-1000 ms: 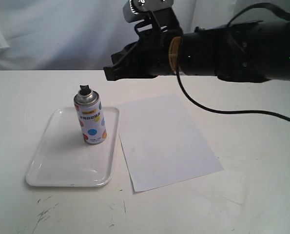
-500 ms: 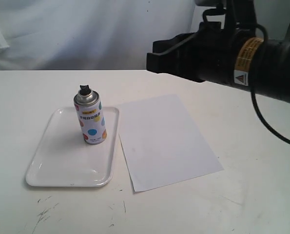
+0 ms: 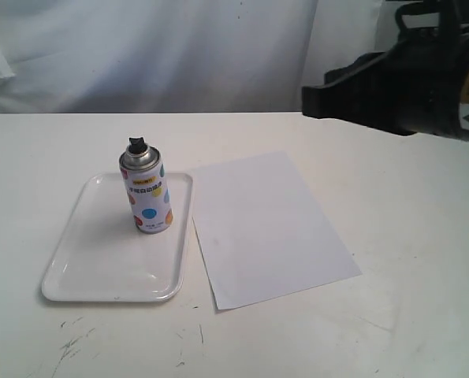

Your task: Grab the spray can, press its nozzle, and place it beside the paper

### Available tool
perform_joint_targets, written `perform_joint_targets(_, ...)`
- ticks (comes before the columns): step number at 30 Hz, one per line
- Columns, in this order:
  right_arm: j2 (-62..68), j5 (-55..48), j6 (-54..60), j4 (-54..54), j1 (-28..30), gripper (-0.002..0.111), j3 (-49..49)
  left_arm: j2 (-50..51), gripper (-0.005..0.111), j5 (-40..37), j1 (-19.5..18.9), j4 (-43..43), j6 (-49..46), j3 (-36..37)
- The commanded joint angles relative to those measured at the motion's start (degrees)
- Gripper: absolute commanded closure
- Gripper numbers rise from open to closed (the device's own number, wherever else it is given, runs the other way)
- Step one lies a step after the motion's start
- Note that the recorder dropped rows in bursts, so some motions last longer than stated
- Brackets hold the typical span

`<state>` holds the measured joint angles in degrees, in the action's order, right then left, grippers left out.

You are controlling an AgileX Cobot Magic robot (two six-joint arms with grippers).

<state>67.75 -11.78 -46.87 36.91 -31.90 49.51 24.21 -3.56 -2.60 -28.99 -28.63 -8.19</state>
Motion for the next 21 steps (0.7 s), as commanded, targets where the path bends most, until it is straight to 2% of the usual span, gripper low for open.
perform_joint_targets(1,-3.98,-6.35,-1.31,-0.94,0.5,0.108,-0.61,-0.19,0.107,0.25,-0.13,-0.43,-0.24,0.21)
perform_joint_targets(6,-9.41,-7.08,0.07,0.11,2.17,0.108,-0.61,-0.19,0.107,0.25,-0.13,-0.43,-0.24,0.21)
perform_joint_targets(11,-14.22,-4.57,-0.72,-0.31,10.36,0.108,-3.79,-0.19,0.107,0.25,-0.13,-0.43,-0.13,0.21)
perform_joint_targets(21,-31.45,-2.11,-1.54,-0.34,26.8,0.108,-19.04,-0.19,0.107,0.25,-0.13,-0.43,-0.13,0.21)
